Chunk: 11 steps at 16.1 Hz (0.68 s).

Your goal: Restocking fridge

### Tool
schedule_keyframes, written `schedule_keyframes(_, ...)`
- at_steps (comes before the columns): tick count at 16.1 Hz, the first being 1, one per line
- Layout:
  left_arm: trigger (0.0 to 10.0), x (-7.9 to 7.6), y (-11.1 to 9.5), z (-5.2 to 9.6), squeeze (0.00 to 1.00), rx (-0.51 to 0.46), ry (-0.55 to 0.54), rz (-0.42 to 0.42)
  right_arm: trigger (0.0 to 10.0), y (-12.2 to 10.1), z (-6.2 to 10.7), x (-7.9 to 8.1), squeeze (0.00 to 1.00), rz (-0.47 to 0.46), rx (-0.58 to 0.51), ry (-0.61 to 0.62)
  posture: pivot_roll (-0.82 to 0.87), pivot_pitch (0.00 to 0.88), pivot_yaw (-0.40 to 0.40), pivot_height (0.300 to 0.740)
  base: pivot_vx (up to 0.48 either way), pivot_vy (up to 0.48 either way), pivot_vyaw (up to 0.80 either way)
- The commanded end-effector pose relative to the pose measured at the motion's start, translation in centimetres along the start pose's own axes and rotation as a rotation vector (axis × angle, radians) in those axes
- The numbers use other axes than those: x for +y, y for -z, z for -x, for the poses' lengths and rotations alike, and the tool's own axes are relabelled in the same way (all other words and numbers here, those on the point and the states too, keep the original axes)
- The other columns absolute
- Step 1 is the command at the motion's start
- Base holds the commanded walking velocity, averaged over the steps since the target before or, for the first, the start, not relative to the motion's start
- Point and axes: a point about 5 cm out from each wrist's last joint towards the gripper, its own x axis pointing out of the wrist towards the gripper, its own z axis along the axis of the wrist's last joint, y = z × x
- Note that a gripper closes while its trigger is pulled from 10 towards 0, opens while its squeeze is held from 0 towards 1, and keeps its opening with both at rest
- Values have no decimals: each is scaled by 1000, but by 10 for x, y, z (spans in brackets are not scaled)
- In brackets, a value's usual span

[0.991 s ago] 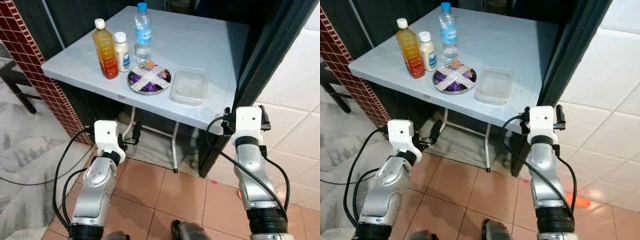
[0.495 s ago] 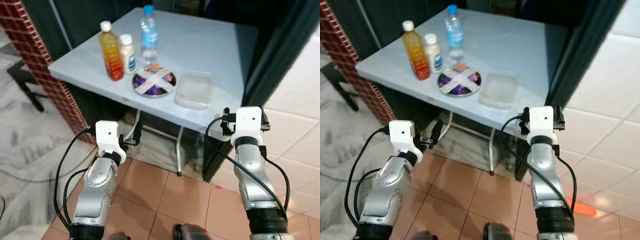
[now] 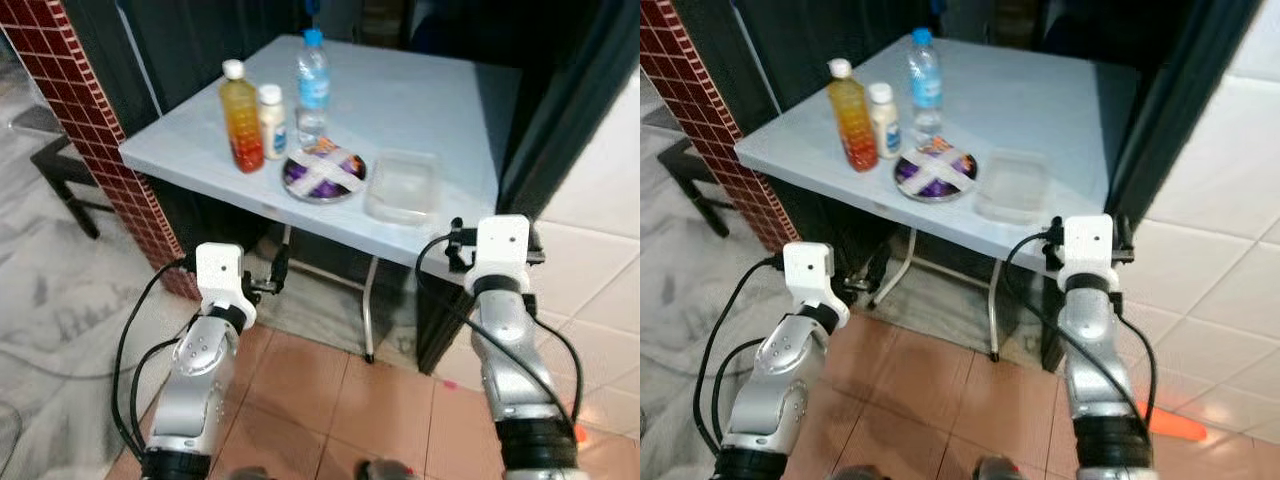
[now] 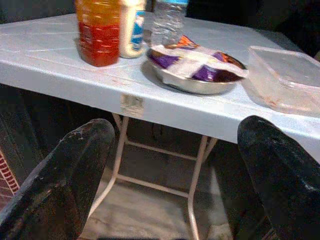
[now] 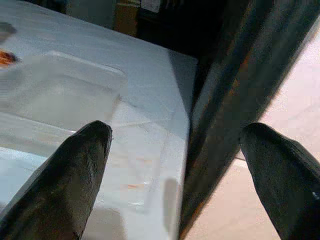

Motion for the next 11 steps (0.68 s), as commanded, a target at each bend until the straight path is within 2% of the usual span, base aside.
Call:
schedule_keyframes(1,10000,2,-1,-1,0,-2,-7,-6,10000,0,0,1,0,-5,5,-5,-17,45,42,740,289,382,-619)
schedule_keyframes(5,10000,2,-2,-1,0,-4,-8,-15,10000,-1,0,2,0,-10,4,-12,-16,45,41,740,300,373,-586)
schedule_keyframes(6,10000,2,-1,-1,0,-1,-6,-13,10000,0,1,3,0,-11,3,-13,-16,45,41,740,274,247,0)
schedule_keyframes(11,10000,2,-1,-2,0,-4,-20,-20,10000,-1,1,3,0,-22,-4,-20,-16,46,40,740,0,0,0)
